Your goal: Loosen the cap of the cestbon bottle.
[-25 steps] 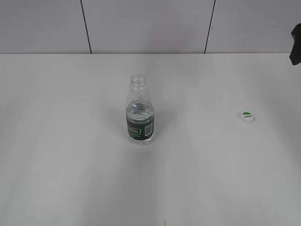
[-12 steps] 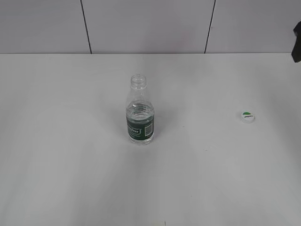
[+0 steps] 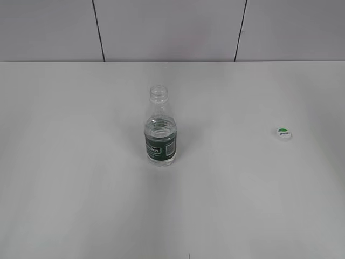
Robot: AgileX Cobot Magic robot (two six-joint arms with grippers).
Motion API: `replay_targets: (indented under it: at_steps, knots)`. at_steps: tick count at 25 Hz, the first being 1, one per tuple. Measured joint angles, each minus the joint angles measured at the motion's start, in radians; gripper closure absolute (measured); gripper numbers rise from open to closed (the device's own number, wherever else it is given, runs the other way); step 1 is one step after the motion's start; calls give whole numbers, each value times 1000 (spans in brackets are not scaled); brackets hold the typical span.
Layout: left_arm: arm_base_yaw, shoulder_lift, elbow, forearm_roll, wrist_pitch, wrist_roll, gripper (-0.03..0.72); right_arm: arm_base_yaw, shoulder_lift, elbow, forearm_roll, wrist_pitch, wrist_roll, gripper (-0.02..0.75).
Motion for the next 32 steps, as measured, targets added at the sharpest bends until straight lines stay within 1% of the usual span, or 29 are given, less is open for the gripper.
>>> replay_targets:
  at_steps: [7, 14, 20, 23, 28, 32]
  knots:
    - [0, 0, 0, 0, 0, 0, 232, 0, -261, 176, -9, -33, 0, 153]
    - [0, 0, 0, 0, 0, 0, 238, 0, -590, 352, -15, -162, 0, 153]
    - [0, 0, 0, 0, 0, 0, 244, 0, -862, 458, -20, -179, 0, 153]
    - [0, 0, 0, 0, 0, 0, 256, 0, -988, 491, -21, -124, 0, 153]
    - [0, 0, 0, 0, 0, 0, 273, 0, -1161, 536, -21, 64, 0, 153]
    - [0, 0, 0, 0, 0, 0, 287, 0, -1275, 571, -21, 160, 8, 153]
